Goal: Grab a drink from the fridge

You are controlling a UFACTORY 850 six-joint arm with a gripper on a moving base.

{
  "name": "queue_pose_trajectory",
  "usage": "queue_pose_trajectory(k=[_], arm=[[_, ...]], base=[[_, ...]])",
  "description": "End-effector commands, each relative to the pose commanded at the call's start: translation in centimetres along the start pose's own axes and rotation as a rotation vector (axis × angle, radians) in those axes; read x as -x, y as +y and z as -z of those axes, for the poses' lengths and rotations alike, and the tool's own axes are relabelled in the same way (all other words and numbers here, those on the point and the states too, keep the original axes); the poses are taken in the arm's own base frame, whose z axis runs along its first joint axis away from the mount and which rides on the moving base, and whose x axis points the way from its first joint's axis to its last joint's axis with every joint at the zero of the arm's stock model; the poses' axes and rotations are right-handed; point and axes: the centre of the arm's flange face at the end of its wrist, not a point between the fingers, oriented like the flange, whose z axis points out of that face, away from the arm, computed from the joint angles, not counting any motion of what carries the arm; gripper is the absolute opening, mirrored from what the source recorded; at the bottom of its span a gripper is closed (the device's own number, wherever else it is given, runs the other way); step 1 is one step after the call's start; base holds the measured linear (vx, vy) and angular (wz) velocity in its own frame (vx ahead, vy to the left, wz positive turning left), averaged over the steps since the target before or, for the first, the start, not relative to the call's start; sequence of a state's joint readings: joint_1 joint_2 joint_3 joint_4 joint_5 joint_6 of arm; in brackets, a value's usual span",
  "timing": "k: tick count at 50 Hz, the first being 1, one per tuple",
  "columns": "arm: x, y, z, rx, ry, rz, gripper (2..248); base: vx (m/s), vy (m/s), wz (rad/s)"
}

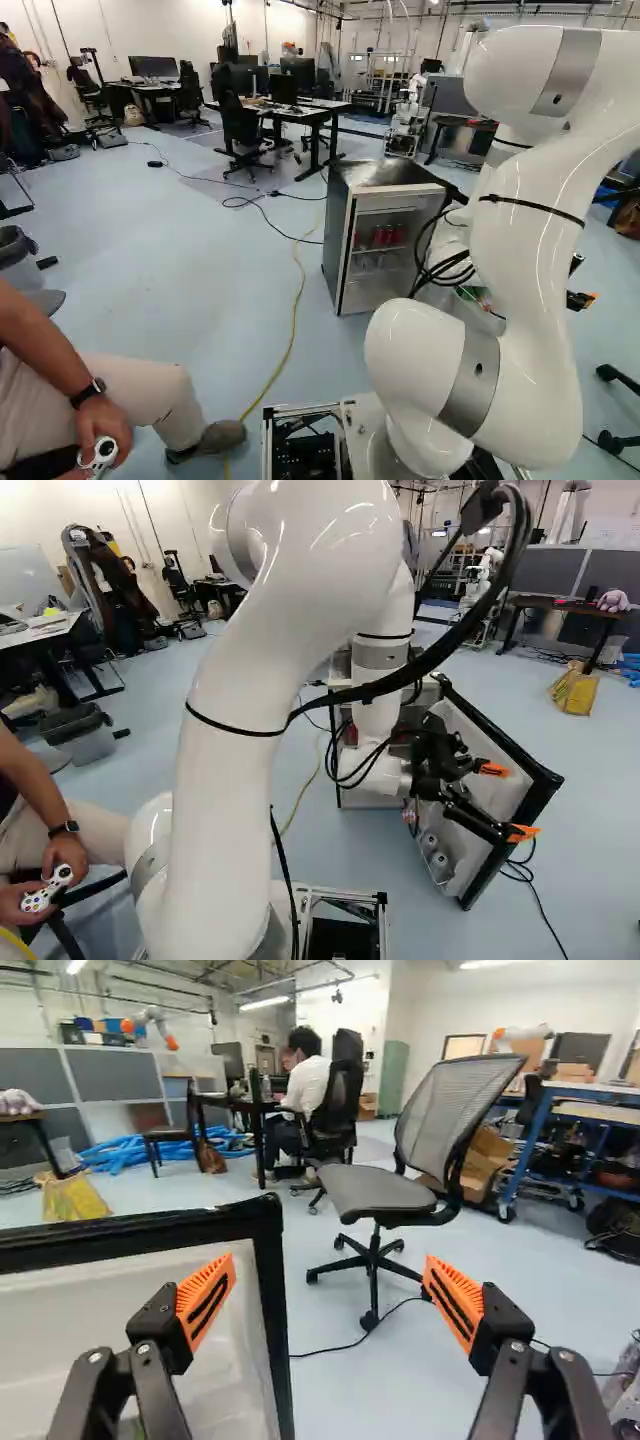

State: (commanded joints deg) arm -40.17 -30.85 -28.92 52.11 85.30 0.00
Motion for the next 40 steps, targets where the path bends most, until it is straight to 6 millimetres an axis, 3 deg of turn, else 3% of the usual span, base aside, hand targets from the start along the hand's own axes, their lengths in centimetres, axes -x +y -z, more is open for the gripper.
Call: queue_pose_trajectory(k=[29, 40], arm=[[-0.1, 1.0, 6.1, -0.364, -0.042, 0.076, 247], [-0.1, 0.5, 7.3, -0.49, -0.05, 0.089, 247]], base=[[0.0, 0.0, 0.0], [0.0, 0.0, 0.0]])
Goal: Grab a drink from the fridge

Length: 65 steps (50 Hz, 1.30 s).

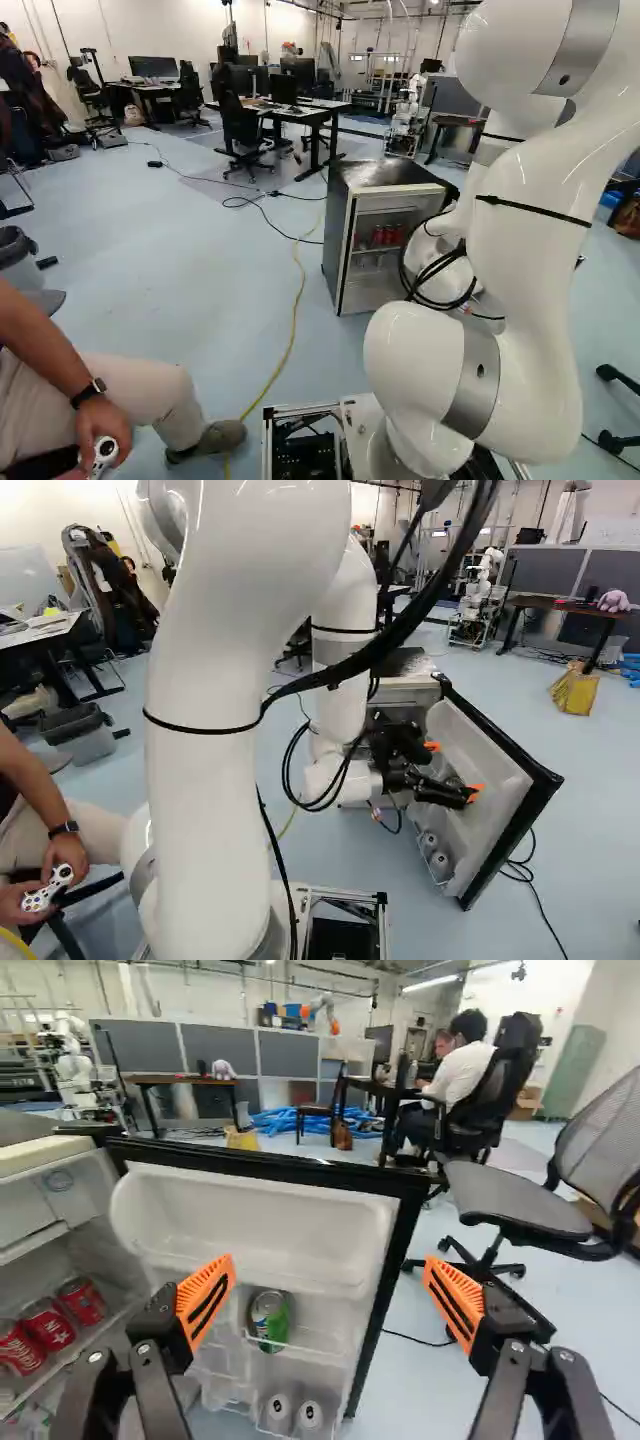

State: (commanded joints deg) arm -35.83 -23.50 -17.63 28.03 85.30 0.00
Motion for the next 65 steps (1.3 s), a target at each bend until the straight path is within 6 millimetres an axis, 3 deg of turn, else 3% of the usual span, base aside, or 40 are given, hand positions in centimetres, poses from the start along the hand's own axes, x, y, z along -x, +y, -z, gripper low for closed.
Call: queue_pose_trajectory(k=[15, 65], arm=[[0.5, -1.4, 0.1, -0.158, -0.013, 0.019, 247], [5.6, -6.2, 0.7, -0.679, -0.129, 0.075, 247]], base=[[0.0, 0.0, 0.0], [0.0, 0.0, 0.0]])
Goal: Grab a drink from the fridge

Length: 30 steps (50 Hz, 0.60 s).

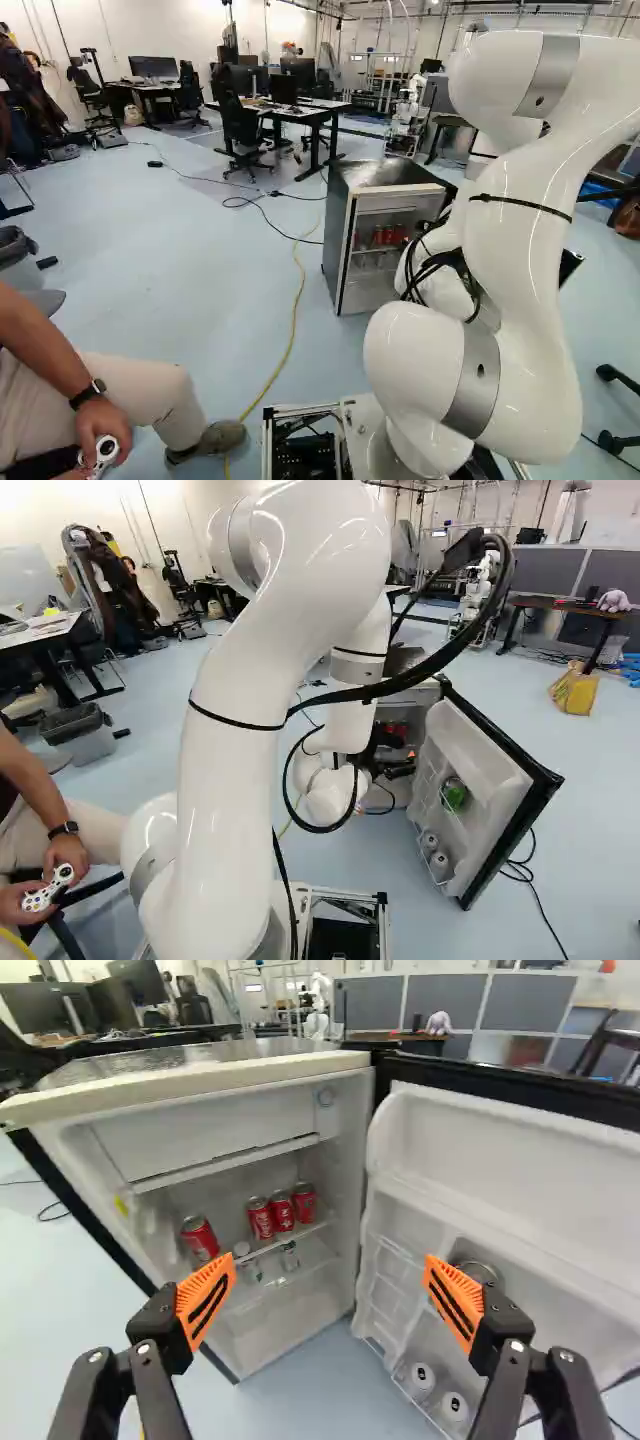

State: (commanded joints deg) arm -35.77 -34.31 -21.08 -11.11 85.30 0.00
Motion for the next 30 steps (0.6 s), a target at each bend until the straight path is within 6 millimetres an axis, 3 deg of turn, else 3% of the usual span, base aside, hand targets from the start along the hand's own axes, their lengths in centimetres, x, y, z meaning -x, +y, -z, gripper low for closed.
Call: queue_pose_trajectory(k=[30], arm=[[3.0, -1.7, -2.0, -0.206, -0.052, 0.004, 247]], base=[[0.0, 0.0, 0.0]])
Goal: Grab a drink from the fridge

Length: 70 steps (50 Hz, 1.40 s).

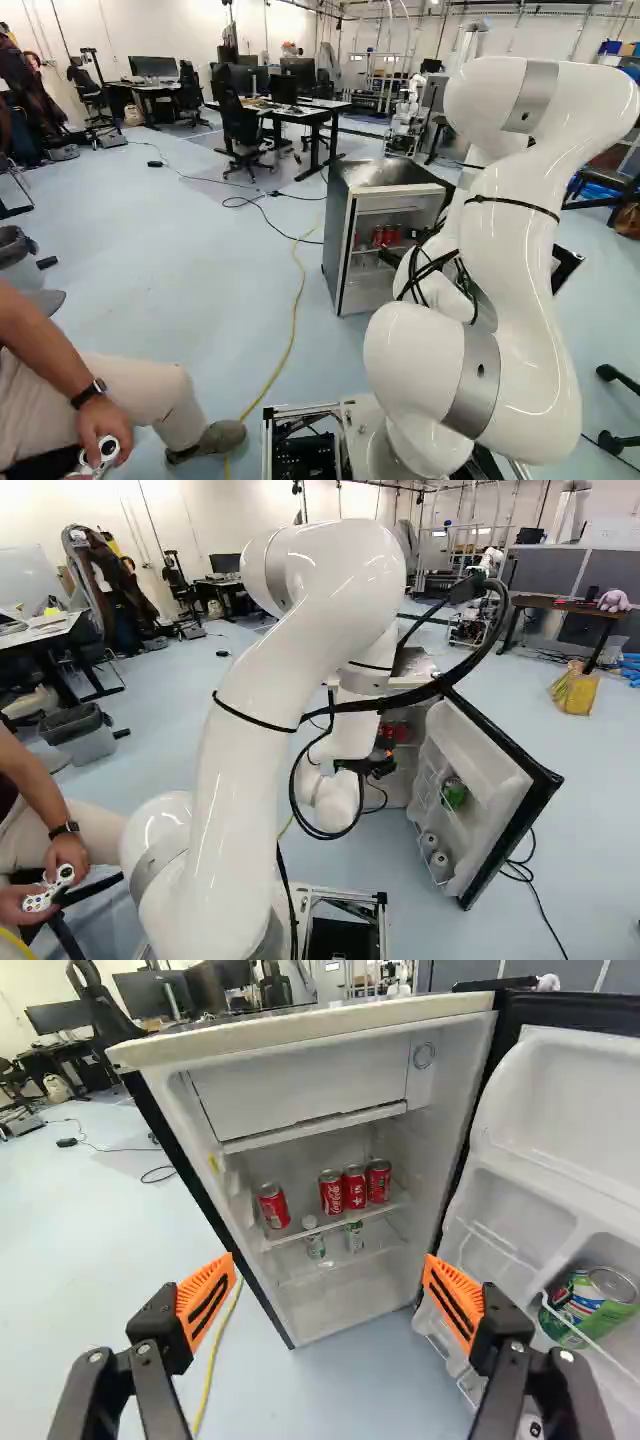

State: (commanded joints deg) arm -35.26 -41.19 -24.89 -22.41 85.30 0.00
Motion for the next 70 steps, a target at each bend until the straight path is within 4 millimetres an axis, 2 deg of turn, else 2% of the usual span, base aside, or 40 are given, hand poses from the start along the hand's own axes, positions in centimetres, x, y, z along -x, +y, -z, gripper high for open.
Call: queue_pose_trajectory(k=[17, 42, 70], arm=[[0.1, 0.0, -2.8, -0.026, 0.019, 0.018, 247], [-0.4, 0.1, -7.8, -0.062, 0.057, 0.053, 247], [-0.1, 0.6, -13.6, -0.055, 0.025, 0.085, 247]], base=[[0.0, 0.0, 0.0], [0.0, 0.0, 0.0], [0.0, 0.0, 0.0]])
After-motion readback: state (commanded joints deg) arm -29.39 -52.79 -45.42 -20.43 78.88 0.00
